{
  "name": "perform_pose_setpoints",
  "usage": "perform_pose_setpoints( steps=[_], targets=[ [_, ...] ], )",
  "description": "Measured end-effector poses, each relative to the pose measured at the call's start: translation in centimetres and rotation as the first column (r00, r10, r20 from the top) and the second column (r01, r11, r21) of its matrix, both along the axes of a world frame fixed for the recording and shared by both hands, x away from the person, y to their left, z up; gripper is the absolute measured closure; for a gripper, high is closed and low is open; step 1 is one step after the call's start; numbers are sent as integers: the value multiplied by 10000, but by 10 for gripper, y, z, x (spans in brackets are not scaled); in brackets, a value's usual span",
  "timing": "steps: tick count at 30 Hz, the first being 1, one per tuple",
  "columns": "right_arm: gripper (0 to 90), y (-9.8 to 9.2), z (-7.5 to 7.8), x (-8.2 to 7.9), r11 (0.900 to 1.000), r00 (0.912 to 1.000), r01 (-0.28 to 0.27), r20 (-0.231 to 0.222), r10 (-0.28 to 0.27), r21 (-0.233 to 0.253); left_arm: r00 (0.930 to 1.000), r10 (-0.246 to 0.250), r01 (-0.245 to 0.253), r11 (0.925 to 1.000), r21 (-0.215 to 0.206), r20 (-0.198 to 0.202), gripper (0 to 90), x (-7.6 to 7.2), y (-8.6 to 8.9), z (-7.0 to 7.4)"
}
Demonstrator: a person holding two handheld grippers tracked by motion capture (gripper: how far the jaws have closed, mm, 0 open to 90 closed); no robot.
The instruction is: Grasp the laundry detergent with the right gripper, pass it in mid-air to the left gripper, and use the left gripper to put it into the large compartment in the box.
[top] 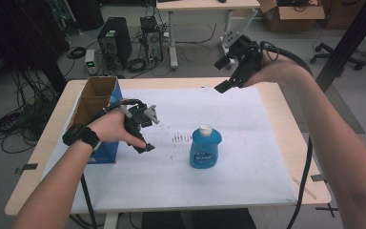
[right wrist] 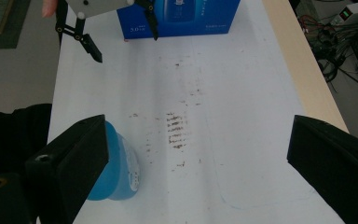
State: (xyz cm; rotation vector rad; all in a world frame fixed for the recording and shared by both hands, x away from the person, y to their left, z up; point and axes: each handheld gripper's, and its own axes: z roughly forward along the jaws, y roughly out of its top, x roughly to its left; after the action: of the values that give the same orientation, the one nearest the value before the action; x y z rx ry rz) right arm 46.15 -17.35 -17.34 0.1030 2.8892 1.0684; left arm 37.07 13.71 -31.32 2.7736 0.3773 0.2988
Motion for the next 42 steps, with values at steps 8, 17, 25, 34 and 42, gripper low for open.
perform_pose_setpoints(
  steps=[8, 17, 25, 34, 42],
  targets=[
    [48, -13, -10, -10, 9993, 10000, -63, 23, 62, 375, 10000, 55, -55, 10000, 18, 26, 50, -2, 1, 1],
    [46, -24, -29, -24, 9954, 9996, -291, 9, 292, 916, 10000, 37, -37, 10000, 29, 49, 50, -3, -1, 1],
    [46, -31, -51, -38, 9915, 9993, -344, -92, 358, 1254, 10000, -11, 11, 10000, 21, 47, 50, -3, -2, 1],
    [46, -36, -72, -51, 9854, 9988, -463, -102, 487, 1638, 10000, -27, 27, 10000, 22, 32, 50, -4, -2, 1],
    [46, -35, -95, -63, 9809, 9979, -582, -182, 627, 1855, 10000, -14, 14, 10000, 44, 9, 50, -4, -1, 0]
  ],
)
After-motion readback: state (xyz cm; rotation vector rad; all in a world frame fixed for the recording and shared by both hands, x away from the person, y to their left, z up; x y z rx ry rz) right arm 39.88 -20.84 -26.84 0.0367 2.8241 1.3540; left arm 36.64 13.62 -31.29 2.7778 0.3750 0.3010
